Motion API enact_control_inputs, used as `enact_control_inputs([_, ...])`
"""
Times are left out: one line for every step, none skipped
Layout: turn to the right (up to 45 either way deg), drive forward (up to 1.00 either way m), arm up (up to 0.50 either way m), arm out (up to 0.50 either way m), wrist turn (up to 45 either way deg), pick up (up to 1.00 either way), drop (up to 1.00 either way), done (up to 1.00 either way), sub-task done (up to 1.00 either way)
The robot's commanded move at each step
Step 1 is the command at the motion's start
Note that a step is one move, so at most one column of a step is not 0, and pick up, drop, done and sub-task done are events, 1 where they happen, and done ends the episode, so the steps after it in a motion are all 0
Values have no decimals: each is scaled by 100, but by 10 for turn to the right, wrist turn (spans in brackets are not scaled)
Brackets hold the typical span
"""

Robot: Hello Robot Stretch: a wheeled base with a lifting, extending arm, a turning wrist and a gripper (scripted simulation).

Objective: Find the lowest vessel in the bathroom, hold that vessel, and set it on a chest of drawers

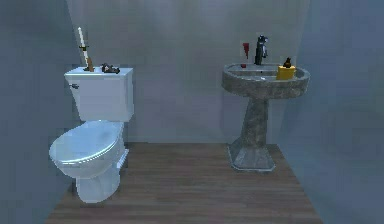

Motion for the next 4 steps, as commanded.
enact_control_inputs([0, 0, -10, 0, 0, 0, 0, 0, 0])
enact_control_inputs([0, 0, -32, 0, 0, 0, 0, 0, 0])
enact_control_inputs([0, 0, 0, 0, 0, 0, 100, 0, 0])
enact_control_inputs([0, 0, 10, 0, 0, 0, 0, 0, 0])
